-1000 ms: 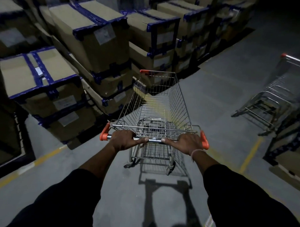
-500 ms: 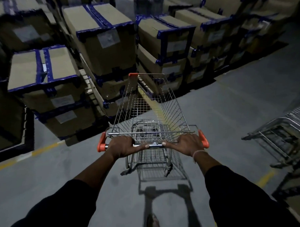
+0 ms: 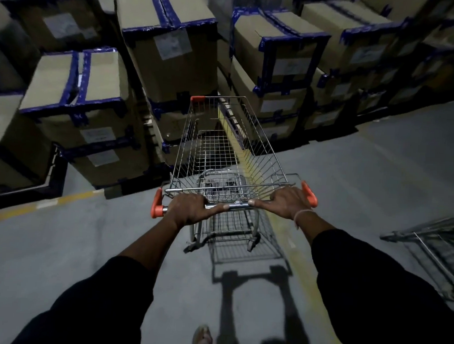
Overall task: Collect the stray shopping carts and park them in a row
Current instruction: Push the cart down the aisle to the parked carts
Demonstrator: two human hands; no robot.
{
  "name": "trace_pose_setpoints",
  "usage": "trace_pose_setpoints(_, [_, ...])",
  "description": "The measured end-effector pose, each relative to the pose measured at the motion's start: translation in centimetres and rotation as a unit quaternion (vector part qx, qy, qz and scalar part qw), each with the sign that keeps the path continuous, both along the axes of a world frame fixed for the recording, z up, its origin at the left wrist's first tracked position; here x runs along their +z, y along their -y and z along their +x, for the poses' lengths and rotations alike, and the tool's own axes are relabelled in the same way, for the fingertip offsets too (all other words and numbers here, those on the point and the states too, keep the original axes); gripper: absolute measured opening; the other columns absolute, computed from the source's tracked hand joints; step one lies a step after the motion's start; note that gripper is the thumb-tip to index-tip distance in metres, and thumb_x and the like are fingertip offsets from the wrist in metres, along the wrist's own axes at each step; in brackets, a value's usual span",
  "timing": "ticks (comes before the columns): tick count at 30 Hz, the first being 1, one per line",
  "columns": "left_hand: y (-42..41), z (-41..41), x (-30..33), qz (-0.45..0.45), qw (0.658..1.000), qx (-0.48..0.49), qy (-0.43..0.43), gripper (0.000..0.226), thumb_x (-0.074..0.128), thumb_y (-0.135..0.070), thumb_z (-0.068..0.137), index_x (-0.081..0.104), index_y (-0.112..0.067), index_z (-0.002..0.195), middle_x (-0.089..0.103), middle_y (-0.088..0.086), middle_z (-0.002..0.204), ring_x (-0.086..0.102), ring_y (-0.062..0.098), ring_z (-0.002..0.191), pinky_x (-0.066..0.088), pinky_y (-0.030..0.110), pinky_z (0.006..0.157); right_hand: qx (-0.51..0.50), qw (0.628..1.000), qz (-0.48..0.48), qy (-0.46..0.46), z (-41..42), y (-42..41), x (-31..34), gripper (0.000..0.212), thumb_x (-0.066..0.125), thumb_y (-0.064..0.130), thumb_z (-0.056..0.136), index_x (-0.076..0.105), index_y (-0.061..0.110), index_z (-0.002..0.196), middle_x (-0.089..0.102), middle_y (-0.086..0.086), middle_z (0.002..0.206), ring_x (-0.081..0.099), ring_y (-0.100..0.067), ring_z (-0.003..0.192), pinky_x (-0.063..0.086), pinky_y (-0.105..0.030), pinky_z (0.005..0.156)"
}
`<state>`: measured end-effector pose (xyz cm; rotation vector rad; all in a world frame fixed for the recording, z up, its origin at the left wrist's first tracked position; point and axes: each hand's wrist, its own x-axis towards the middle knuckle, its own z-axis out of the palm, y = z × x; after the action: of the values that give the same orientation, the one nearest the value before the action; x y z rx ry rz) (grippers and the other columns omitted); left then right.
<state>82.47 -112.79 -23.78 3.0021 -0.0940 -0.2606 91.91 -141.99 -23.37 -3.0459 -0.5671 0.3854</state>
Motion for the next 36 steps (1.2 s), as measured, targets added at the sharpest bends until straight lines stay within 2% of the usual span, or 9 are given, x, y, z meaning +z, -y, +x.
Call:
trace_pose_setpoints(6, [3.3, 2.2, -0.2, 0.002, 0.999, 0.048, 0.009, 0.087, 0.016, -0.101, 0.077, 0.044, -0.021, 0.057, 0.054, -0.001, 0.053, 0.051, 0.014, 0.049, 0.035, 0.027, 0.055, 0.059, 0.998, -0.001, -0.004, 4.0, 2.5, 1.1, 0.098, 0.008, 0.112, 0.057, 0.045, 0.022, 0.056, 0.054, 0.001, 0.059, 0.058, -0.019, 0.060, 0.048, -0.041, 0.093])
trace_pose_setpoints(13, [8.5, 4.0, 0.2, 0.025, 0.991, 0.128, 0.008, 0.095, 0.011, -0.104, 0.070, 0.052, -0.019, 0.058, 0.057, -0.001, 0.056, 0.056, 0.013, 0.053, 0.042, 0.029, 0.059, 0.122, 0.992, -0.014, -0.005, 8.8, 5.8, 1.4, 0.090, 0.016, 0.107, 0.069, 0.048, 0.023, 0.058, 0.060, 0.001, 0.066, 0.067, -0.020, 0.071, 0.041, -0.043, 0.102])
trace_pose_setpoints(16, [10.5, 4.3, 0.3, 0.031, 0.987, 0.153, 0.024, 0.100, 0.004, -0.107, 0.063, 0.052, -0.019, 0.058, 0.057, -0.001, 0.055, 0.055, 0.013, 0.052, 0.041, 0.028, 0.057, 0.139, 0.990, 0.005, -0.010, 10.0, 7.0, 1.9, 0.086, 0.022, 0.105, 0.072, 0.043, 0.023, 0.055, 0.053, 0.002, 0.061, 0.060, -0.018, 0.061, 0.042, -0.037, 0.095])
trace_pose_setpoints(19, [11.7, 4.1, 0.3, 0.030, 0.985, 0.168, 0.026, 0.106, 0.000, -0.109, 0.058, 0.055, -0.019, 0.061, 0.057, -0.001, 0.056, 0.056, 0.014, 0.053, 0.042, 0.028, 0.057, 0.155, 0.988, 0.009, -0.024, 10.4, 7.9, 2.1, 0.083, 0.026, 0.103, 0.075, 0.041, 0.024, 0.055, 0.050, 0.002, 0.060, 0.052, -0.017, 0.058, 0.045, -0.036, 0.098])
trace_pose_setpoints(24, [12.5, 3.4, 0.3, 0.038, 0.983, 0.180, 0.016, 0.103, 0.001, -0.108, 0.060, 0.054, -0.020, 0.063, 0.059, 0.000, 0.057, 0.058, 0.015, 0.053, 0.041, 0.028, 0.056, 0.172, 0.985, -0.014, -0.017, 10.3, 8.2, 2.1, 0.084, 0.025, 0.102, 0.076, 0.042, 0.022, 0.055, 0.051, 0.001, 0.061, 0.055, -0.017, 0.060, 0.043, -0.037, 0.092])
trace_pose_setpoints(29, [12.3, 3.6, 0.1, 0.047, 0.982, 0.184, 0.011, 0.106, 0.000, -0.106, 0.061, 0.058, -0.018, 0.066, 0.059, 0.001, 0.058, 0.060, 0.018, 0.054, 0.041, 0.028, 0.055, 0.178, 0.984, -0.008, -0.013, 11.0, 7.9, 1.0, 0.090, 0.020, 0.106, 0.072, 0.044, 0.022, 0.054, 0.051, 0.001, 0.058, 0.054, -0.018, 0.056, 0.047, -0.036, 0.083])
trace_pose_setpoints(31, [12.5, 3.3, -0.1, 0.081, 0.978, 0.193, 0.012, 0.108, -0.005, -0.106, 0.061, 0.059, -0.019, 0.069, 0.058, 0.001, 0.058, 0.062, 0.020, 0.058, 0.047, 0.031, 0.064, 0.177, 0.984, -0.006, -0.012, 10.9, 7.8, 0.7, 0.094, 0.015, 0.108, 0.069, 0.048, 0.021, 0.053, 0.053, 0.000, 0.057, 0.055, -0.018, 0.055, 0.053, -0.039, 0.085])
trace_pose_setpoints(33, [12.9, 2.8, -0.4, 0.126, 0.967, 0.221, 0.027, 0.105, -0.005, -0.104, 0.065, 0.058, -0.020, 0.073, 0.062, 0.002, 0.065, 0.065, 0.023, 0.073, 0.047, 0.043, 0.087, 0.181, 0.983, -0.032, 0.013, 10.5, 7.7, 0.8, 0.101, 0.009, 0.108, 0.069, 0.054, 0.019, 0.052, 0.057, 0.001, 0.058, 0.058, -0.018, 0.059, 0.050, -0.045, 0.094])
trace_pose_setpoints(36, [13.8, 2.0, -0.5, 0.116, 0.948, 0.294, 0.031, 0.121, -0.007, -0.105, 0.062, 0.071, -0.020, 0.098, 0.071, 0.011, 0.099, 0.060, 0.035, 0.108, 0.037, 0.056, 0.104, 0.164, 0.981, -0.070, 0.083, 9.2, 7.5, 0.8, 0.109, 0.004, 0.105, 0.072, 0.063, 0.016, 0.055, 0.063, -0.003, 0.066, 0.063, -0.023, 0.086, 0.026, -0.061, 0.115])
